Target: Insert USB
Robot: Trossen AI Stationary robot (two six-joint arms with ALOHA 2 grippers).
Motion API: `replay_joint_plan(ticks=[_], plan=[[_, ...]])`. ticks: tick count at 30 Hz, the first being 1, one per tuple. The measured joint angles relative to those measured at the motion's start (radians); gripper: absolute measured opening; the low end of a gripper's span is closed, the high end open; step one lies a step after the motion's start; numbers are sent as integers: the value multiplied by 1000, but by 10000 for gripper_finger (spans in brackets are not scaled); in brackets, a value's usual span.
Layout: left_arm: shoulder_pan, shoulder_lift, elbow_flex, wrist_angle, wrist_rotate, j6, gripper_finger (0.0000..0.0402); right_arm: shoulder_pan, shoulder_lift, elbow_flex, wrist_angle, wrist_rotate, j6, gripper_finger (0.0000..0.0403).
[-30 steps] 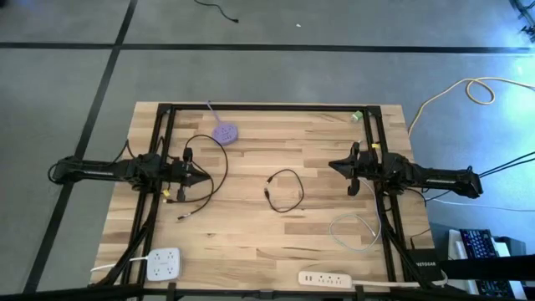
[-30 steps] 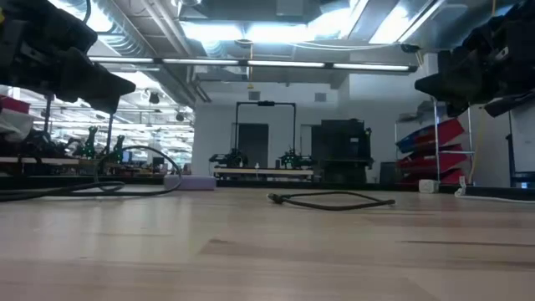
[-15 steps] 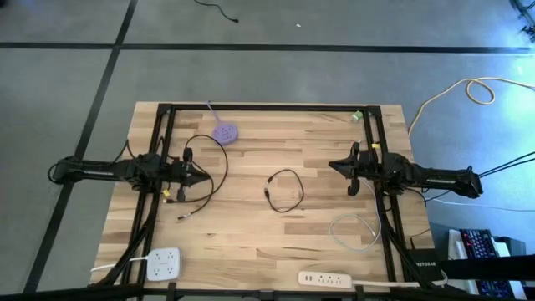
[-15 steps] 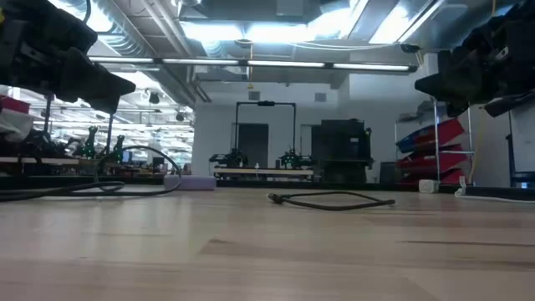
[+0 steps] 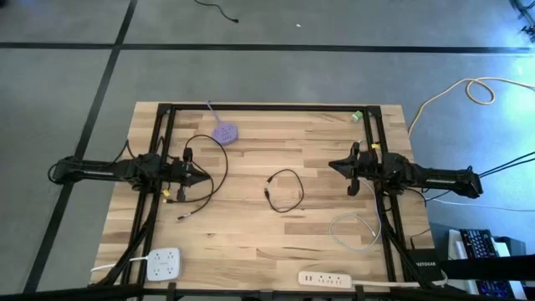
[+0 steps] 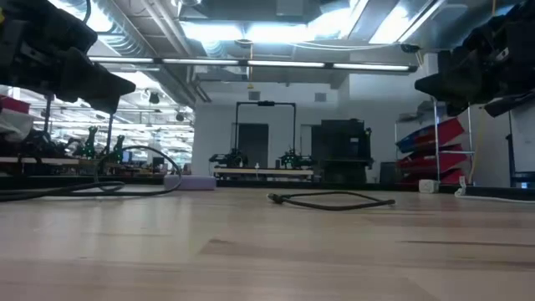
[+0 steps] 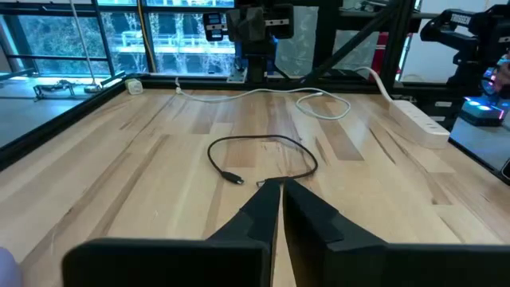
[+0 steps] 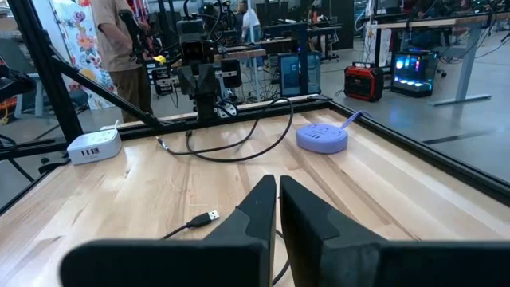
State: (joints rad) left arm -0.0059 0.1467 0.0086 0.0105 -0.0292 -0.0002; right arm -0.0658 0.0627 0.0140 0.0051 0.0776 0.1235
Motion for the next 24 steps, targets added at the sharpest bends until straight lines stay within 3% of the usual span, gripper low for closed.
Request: replay_joint_plan(ticks=[13, 24], plan=[[0, 0, 0, 0, 0, 0, 5, 0, 0, -2, 127, -51, 0, 3], [0, 0, 0, 0, 0, 0, 5, 0, 12, -1, 151, 69, -76, 3]])
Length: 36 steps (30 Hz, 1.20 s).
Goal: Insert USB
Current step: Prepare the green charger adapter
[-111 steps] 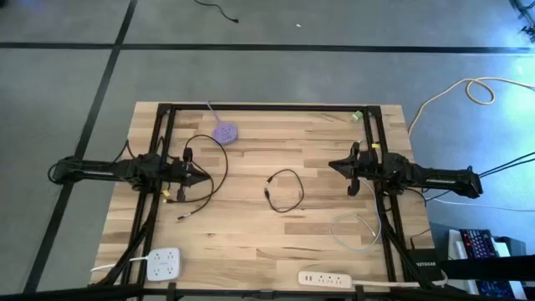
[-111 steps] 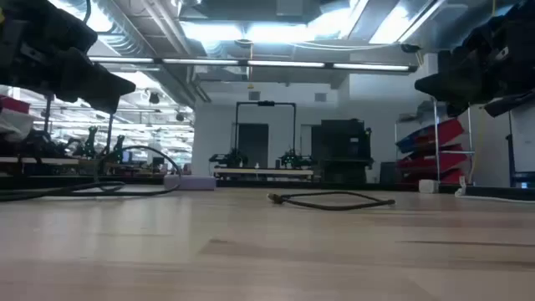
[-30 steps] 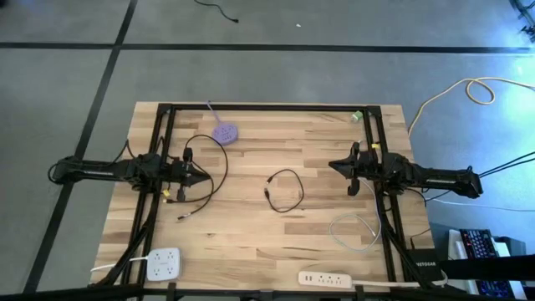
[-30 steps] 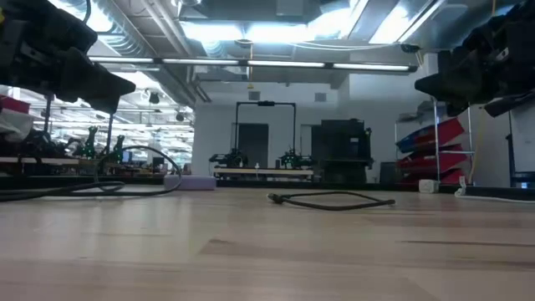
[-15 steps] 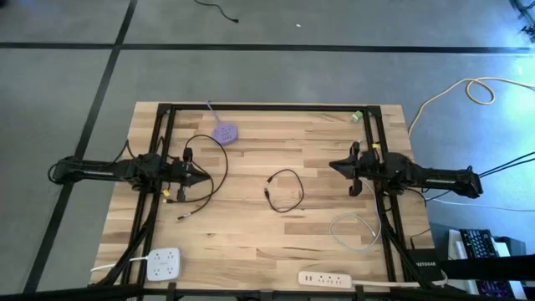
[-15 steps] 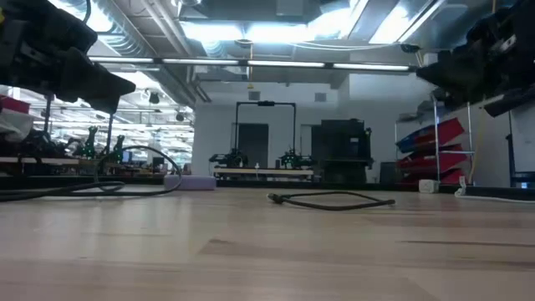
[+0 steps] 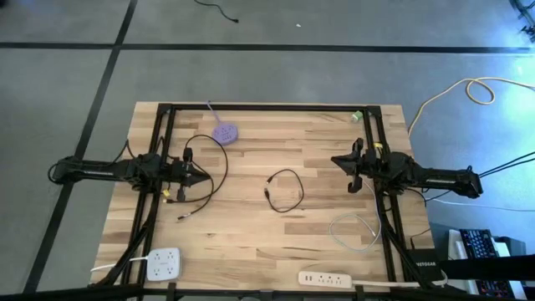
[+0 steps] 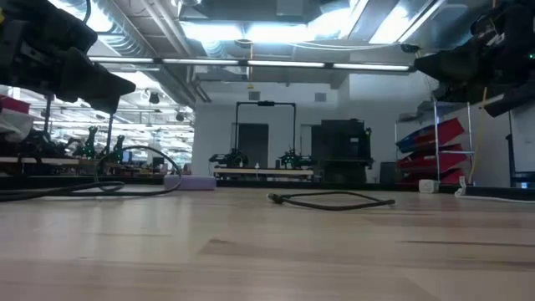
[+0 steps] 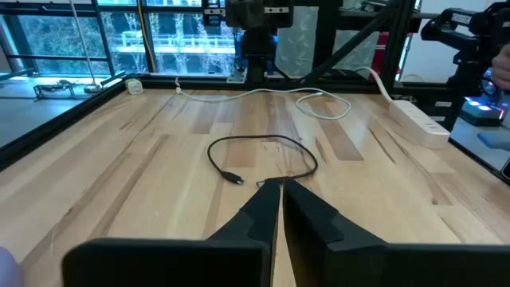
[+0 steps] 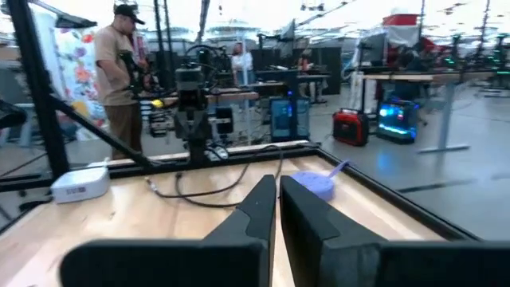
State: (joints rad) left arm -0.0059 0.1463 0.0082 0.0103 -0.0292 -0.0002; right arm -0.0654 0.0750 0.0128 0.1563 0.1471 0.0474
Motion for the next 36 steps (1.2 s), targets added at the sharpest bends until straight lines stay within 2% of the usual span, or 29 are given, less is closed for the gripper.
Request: replay_joint_plan(ticks=[3, 7, 10, 14, 18, 21, 24, 29, 36], plan=[[0, 0, 0, 0, 0, 0, 5, 0, 23, 2, 6, 108, -7, 3], [0, 0, 0, 0, 0, 0, 5, 0, 90, 80, -63, 333, -31, 24], [0, 0, 0, 0, 0, 0, 5, -9, 104, 159, -148, 407, -74, 67], [0, 0, 0, 1, 0, 0, 5, -36, 132, 273, -232, 510, -84, 147], [0, 0, 0, 1, 0, 0, 5, -80, 221, 325, -265, 535, -98, 212], [0, 0, 0, 0, 0, 0, 5, -130, 334, 371, -263, 511, -99, 234], [0, 0, 0, 0, 0, 0, 5, -181, 470, 444, -275, 478, -110, 238], [0, 0, 0, 1, 0, 0, 5, -275, 665, 658, -467, 686, -83, 239], [0, 0, 0, 0, 0, 0, 5, -439, 914, 919, -793, 642, -25, 239]])
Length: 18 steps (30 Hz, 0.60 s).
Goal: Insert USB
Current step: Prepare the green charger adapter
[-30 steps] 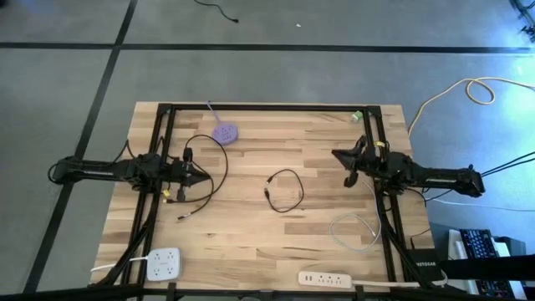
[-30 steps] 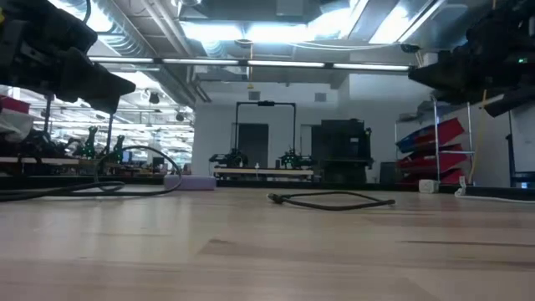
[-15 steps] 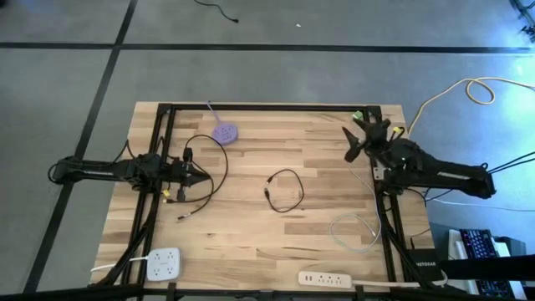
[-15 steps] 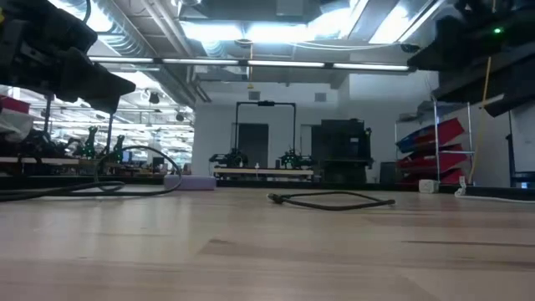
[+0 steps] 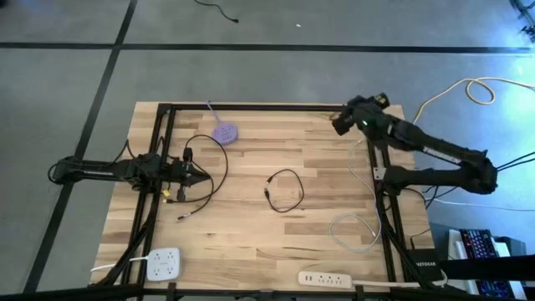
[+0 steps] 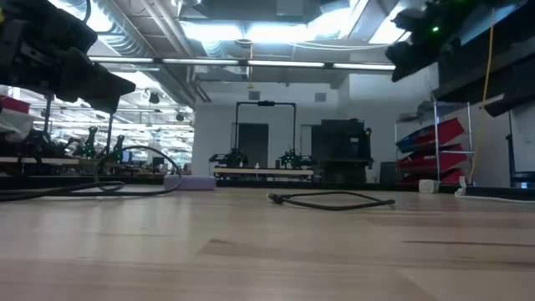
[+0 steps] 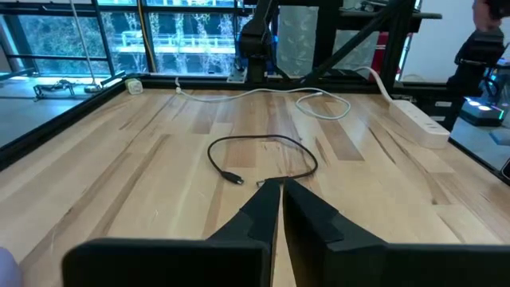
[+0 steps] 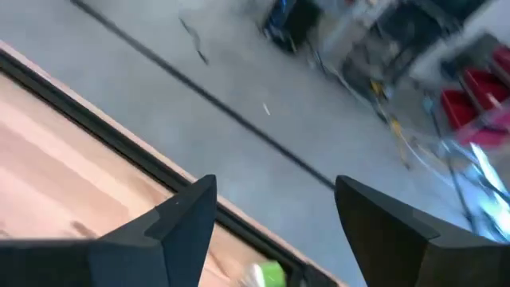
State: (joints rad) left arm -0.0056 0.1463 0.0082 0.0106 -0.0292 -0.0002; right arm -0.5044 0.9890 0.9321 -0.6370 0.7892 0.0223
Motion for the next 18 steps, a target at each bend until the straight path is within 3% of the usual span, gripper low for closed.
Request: replay_joint_plan(ticks=[4, 10, 18], plan=[[0, 0, 0, 0, 0, 0, 5, -154, 131, 142, -135, -120, 39, 239], [0, 0, 0, 0, 0, 0, 5, -384, 265, 233, -208, -457, 49, 239], [0, 0, 0, 0, 0, 0, 5, -547, 455, 274, -268, -525, 133, 239]])
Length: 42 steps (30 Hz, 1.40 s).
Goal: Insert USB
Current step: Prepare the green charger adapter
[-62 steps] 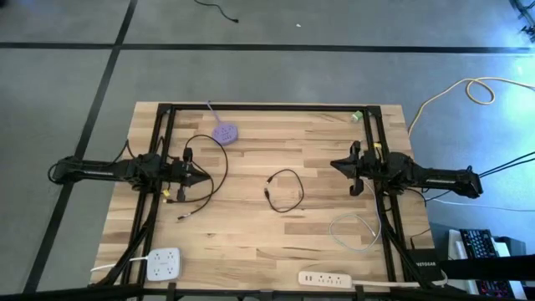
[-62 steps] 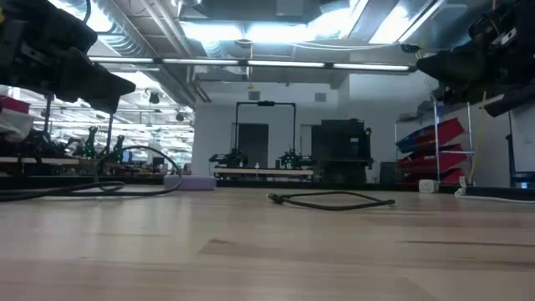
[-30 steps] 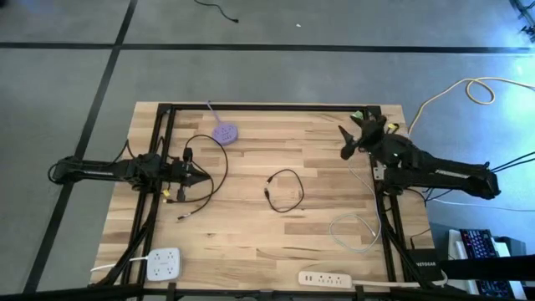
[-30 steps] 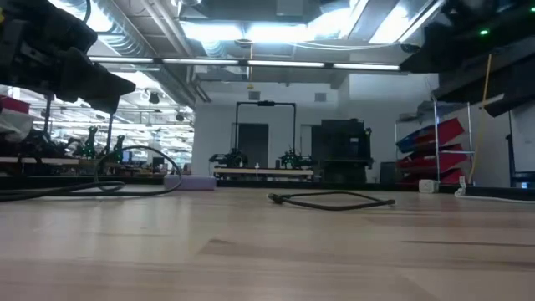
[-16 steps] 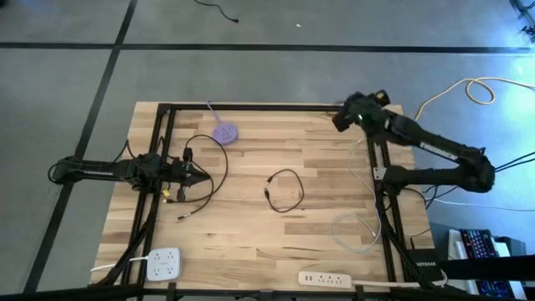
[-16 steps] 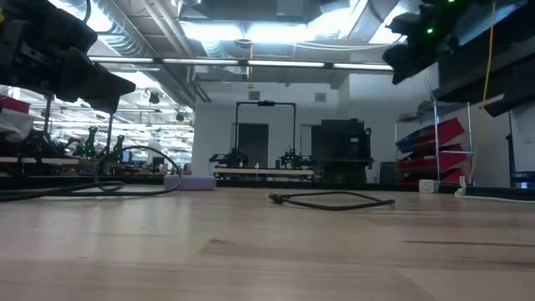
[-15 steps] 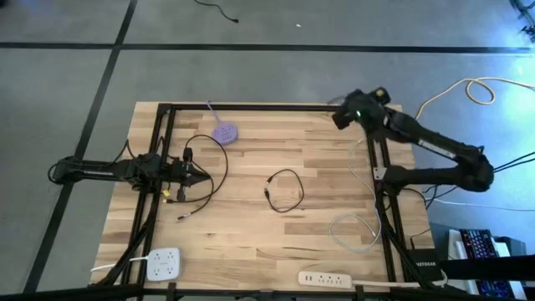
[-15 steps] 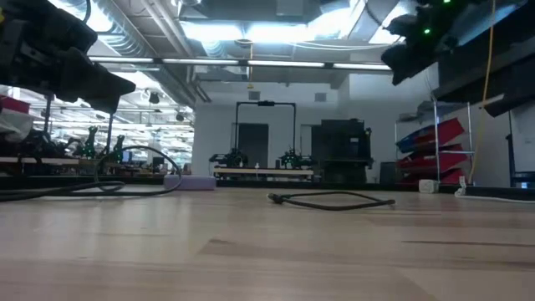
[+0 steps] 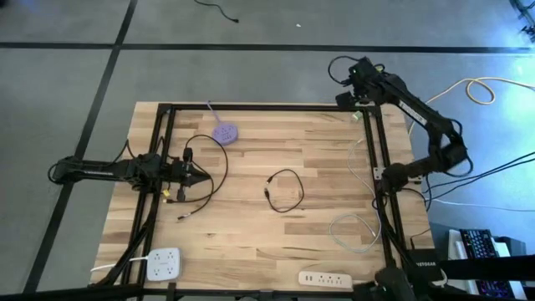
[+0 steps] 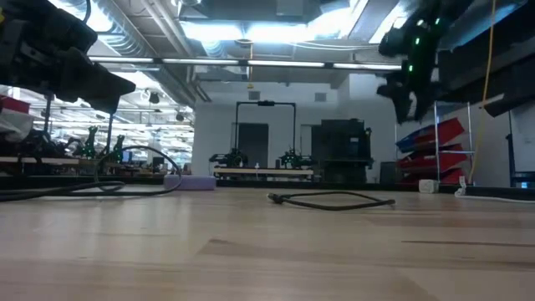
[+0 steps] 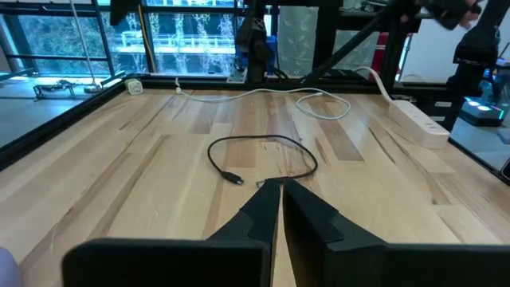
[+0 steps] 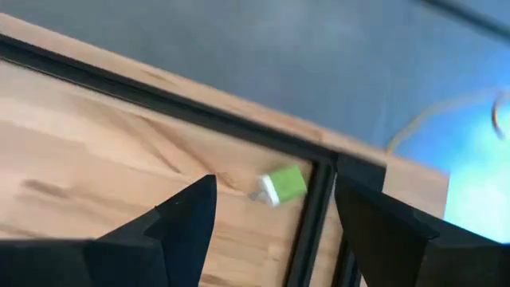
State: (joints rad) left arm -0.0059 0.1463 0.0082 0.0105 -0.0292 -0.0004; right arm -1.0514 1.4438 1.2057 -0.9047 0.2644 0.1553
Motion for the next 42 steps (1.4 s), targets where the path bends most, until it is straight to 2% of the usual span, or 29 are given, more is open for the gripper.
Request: replay_joint_plan(ticks=[5, 10, 14, 20, 28, 32, 39, 42], plan=[[0, 0, 0, 0, 0, 0, 5, 1, 78, -6, 63, -14, 31, 239], [0, 0, 0, 0, 0, 0, 5, -41, 130, -106, 152, -39, 157, 239], [0, 0, 0, 0, 0, 0, 5, -24, 126, -132, 264, 34, 228, 239], [0, 0, 0, 0, 0, 0, 5, -29, 125, -187, 285, 2, 467, 239], [0, 0, 0, 0, 0, 0, 5, -18, 120, -261, 382, 64, 594, 239], [0, 0, 0, 0, 0, 0, 5, -5, 142, -255, 405, 129, 598, 237], [0, 0, 0, 0, 0, 0, 5, 55, 286, -207, 253, 256, 521, 215], [0, 0, 0, 0, 0, 0, 5, 60, 309, -200, 241, 291, 519, 215]])
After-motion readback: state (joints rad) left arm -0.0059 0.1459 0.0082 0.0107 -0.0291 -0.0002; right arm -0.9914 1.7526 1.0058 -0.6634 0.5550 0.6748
